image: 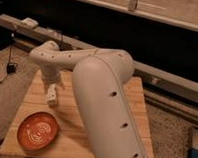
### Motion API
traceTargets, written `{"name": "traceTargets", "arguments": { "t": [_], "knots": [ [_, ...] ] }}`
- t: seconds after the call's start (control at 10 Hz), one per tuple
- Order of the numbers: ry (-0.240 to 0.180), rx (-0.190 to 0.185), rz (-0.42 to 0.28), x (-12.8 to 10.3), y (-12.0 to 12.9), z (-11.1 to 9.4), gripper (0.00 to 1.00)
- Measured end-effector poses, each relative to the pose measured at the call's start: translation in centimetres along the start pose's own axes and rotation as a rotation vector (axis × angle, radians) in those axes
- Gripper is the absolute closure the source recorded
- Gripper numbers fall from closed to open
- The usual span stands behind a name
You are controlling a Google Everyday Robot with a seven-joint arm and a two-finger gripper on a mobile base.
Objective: Place the bottle in the ceramic bowl
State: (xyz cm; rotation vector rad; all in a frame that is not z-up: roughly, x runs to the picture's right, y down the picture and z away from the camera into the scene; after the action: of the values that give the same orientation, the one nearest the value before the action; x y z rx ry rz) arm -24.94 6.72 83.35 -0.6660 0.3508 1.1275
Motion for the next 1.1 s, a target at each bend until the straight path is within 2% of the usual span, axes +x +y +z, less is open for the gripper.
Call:
{"name": "traceTargets", "arguments": {
  "t": [0.1, 0.3, 0.7, 1.1],
  "knots": [
    [-0.005, -0.004, -0.038, -0.5, 0.7, 1.7, 0.35],
    [-0.008, -0.007, -0.075, -1.3, 1.4, 3.2, 0.35],
    [-0.013, -0.020, -0.127, -4.3, 3.2, 4.9, 0.35],
    [-0.013, 0.014, -0.152, -6.6, 3.3, 6.7, 0.36]
  ]
}}
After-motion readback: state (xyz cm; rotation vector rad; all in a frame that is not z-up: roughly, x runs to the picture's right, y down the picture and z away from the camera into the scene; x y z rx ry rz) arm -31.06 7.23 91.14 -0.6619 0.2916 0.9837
